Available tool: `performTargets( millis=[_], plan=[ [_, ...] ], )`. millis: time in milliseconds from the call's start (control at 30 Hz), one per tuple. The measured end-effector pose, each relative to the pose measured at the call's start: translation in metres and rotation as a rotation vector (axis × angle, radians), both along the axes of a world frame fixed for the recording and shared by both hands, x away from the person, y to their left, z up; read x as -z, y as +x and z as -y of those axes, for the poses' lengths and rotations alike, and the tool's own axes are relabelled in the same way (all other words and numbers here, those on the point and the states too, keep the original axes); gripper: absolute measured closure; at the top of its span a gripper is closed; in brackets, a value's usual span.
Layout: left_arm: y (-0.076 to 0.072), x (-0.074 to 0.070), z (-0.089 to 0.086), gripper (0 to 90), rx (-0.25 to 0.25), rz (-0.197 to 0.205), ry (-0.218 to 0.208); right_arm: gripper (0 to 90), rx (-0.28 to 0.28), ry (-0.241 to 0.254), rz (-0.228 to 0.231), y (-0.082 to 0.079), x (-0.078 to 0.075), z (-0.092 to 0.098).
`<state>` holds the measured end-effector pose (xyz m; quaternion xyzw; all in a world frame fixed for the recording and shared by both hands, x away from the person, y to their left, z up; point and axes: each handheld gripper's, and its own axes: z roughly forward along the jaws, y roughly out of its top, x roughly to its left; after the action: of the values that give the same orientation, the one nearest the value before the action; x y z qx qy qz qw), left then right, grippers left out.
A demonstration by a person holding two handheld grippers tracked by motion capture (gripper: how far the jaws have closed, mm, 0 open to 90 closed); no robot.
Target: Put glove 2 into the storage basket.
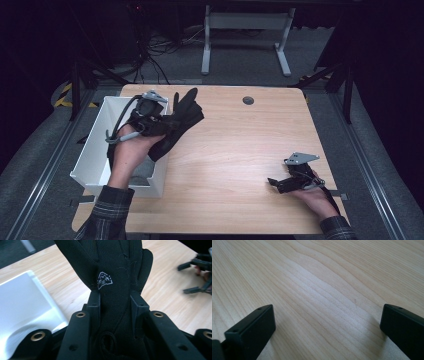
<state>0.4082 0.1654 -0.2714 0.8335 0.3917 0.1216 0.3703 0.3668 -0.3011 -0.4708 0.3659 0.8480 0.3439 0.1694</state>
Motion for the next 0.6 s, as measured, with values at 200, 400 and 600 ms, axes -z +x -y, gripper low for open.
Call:
performTargets(
  millis=[200, 400, 600],
  plan=[
    [-0.001, 0.001, -0.036, 68.3, -0.092, 0.005, 0.008, 0.5, -0.001, 0.0, 0.0, 0.0, 0.0, 0.0],
    [-0.001, 0.013, -0.066, 68.2, -0.189, -0.018, 0.027, 0.5, -0.001, 0.0, -0.001, 0.0, 0.0, 0.0],
    [0.003, 0.036, -0.079, 68.2, -0.237, -0.067, 0.051, 0.5, -0.001, 0.0, -0.001, 0.0, 0.0, 0.0]
  ],
)
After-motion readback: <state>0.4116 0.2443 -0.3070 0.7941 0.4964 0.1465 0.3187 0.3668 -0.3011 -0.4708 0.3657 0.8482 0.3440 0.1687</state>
